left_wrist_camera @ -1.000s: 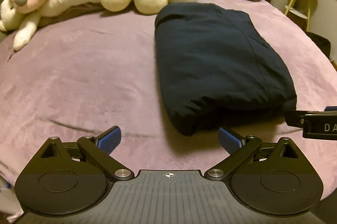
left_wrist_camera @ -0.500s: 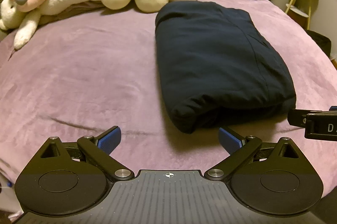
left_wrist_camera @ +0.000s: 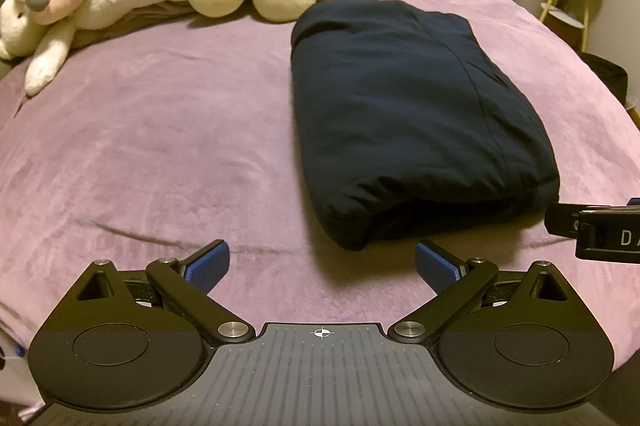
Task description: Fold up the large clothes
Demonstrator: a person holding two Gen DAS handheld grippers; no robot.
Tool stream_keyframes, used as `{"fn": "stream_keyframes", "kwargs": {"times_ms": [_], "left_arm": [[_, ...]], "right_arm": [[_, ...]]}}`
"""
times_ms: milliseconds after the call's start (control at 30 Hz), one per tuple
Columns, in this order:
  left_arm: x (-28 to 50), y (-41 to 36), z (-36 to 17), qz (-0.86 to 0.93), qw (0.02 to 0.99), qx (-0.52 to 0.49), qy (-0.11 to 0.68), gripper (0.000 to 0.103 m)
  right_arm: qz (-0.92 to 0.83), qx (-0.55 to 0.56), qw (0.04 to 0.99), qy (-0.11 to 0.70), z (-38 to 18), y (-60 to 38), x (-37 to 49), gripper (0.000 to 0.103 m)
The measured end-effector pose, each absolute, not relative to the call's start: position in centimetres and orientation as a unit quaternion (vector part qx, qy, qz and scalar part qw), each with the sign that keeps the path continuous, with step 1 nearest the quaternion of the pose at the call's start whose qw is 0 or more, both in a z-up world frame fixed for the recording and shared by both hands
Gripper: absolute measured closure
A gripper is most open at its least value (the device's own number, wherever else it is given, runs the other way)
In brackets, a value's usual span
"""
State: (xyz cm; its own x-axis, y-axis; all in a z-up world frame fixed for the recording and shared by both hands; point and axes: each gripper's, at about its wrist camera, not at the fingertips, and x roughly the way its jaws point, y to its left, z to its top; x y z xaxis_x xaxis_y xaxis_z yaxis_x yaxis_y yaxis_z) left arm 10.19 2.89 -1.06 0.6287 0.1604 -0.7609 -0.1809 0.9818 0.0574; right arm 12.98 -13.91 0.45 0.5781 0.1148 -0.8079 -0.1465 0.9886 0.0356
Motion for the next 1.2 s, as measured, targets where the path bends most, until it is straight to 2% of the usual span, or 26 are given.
{"fn": "stream_keyframes", "kwargs": {"times_ms": [1200], "left_arm": [[10.38, 2.46, -1.41, 0.091, 0.899, -0.004, 0.428, 0.0]], "right_arm": [[0.069, 0.002, 0.885, 0.461, 0.22, -14.48, 12.8, 0.001]]}}
